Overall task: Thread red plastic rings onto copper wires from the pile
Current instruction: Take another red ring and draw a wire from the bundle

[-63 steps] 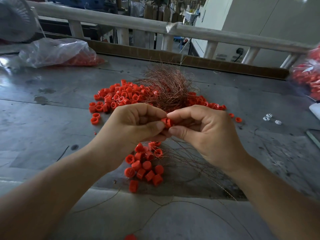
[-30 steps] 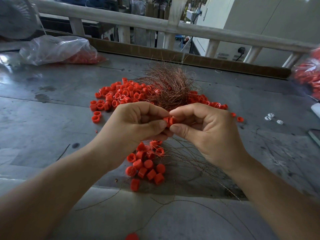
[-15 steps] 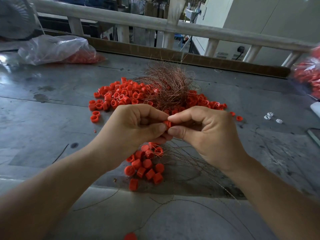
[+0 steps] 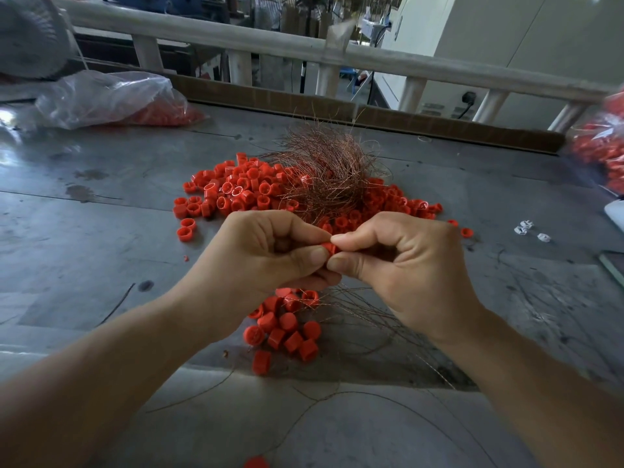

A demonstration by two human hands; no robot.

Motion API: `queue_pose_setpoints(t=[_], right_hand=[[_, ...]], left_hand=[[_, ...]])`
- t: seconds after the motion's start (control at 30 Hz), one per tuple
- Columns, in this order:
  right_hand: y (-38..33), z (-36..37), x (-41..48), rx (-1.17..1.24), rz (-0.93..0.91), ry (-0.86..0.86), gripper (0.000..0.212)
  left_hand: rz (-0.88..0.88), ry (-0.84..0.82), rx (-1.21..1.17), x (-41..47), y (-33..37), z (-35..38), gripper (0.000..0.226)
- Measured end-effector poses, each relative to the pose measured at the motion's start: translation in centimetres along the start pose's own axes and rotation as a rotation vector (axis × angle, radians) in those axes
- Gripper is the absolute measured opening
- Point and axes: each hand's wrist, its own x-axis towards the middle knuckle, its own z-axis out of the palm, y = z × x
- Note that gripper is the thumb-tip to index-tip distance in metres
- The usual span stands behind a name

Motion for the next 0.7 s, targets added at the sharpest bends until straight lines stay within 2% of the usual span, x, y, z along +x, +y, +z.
queue_pose_setpoints(t=[0.33,0.53,0.7], right_hand=[[0.2,-0.7,0.4,0.063,0.005,-0.058,0.028],[0.0,-0.7,0.4,0.101,0.005,-0.076,0.017],[-0.2,-1.2,0.7,0.087,0.016,-0.228,0.029]], left_hand=[[-0.033,-0.036,-0.049,0.2,0.2,-0.2,0.015],[-0.01,-0.121,-0.038,0.1,0.1,-0.5,0.018],[-0.041,-0.207,-0.129,0.2,0.0,-0.8,0.028]])
